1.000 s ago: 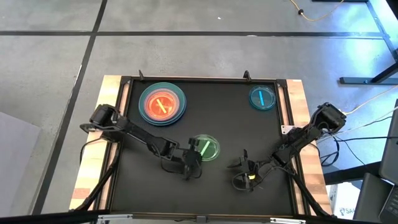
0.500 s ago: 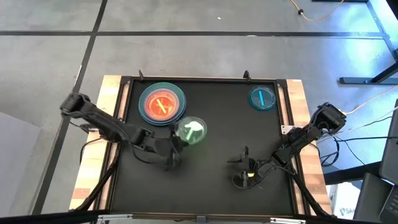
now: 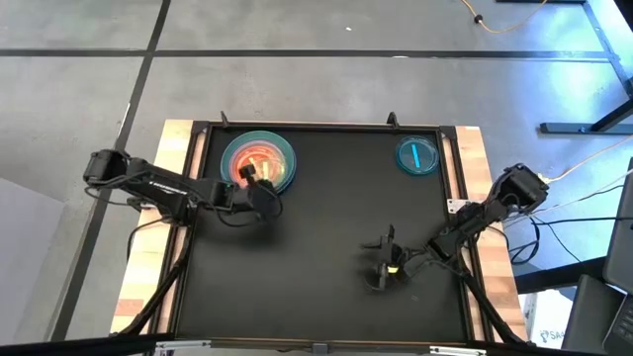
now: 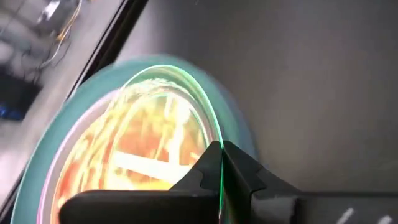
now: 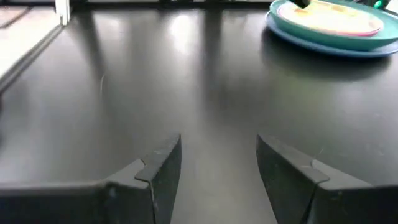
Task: Stack plastic plates
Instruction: Stack the green transparent plate on top of the orange transparent plate, then stack the blue transparent plate on top of the green transparent plate
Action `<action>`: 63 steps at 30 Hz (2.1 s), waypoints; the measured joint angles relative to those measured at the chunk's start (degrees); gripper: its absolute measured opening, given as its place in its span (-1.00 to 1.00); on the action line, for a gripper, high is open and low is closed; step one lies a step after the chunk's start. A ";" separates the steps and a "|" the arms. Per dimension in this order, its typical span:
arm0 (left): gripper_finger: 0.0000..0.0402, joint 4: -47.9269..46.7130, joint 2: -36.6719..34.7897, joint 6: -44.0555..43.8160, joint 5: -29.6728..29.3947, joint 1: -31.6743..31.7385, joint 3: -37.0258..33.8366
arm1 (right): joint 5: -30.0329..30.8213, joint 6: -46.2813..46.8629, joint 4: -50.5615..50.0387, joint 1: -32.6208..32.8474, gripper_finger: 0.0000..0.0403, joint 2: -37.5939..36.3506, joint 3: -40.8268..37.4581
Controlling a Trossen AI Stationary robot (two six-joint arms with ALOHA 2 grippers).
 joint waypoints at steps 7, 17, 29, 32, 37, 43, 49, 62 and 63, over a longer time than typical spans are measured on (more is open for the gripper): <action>-0.96 1.89 0.00 2.72 -1.04 6.17 -3.82 | 0.98 -0.20 -0.23 -2.64 -0.02 3.00 0.00; -0.38 7.03 0.00 -1.52 1.24 10.67 -3.56 | -1.36 -4.77 -0.13 -9.57 -0.02 2.27 -0.02; -0.26 37.80 0.00 8.37 8.26 0.58 -5.13 | 5.14 -4.54 -15.80 -13.23 -0.02 -10.22 0.00; -0.26 48.19 0.00 10.40 17.58 -1.62 -7.36 | 5.14 -1.48 -24.97 -16.54 -0.02 -14.11 0.00; -0.26 57.64 0.00 12.12 23.44 -3.14 -9.72 | 5.00 0.15 -37.47 -25.10 -0.02 -17.48 0.00; -0.26 58.04 0.51 11.72 23.21 -3.15 -9.77 | 3.92 0.13 -42.99 -39.21 -0.02 -17.49 0.00; -0.26 57.07 0.48 11.64 22.26 -3.13 -9.79 | -4.11 -2.28 -44.21 -54.37 -0.02 -17.40 0.00; -0.26 56.80 0.48 11.13 20.81 -3.02 -9.79 | -16.79 -5.37 -48.12 -73.60 -0.02 -15.99 -0.06; -0.26 56.79 0.48 11.13 20.81 -3.02 -9.79 | -17.97 -6.06 -47.99 -74.49 -0.02 -15.58 -0.29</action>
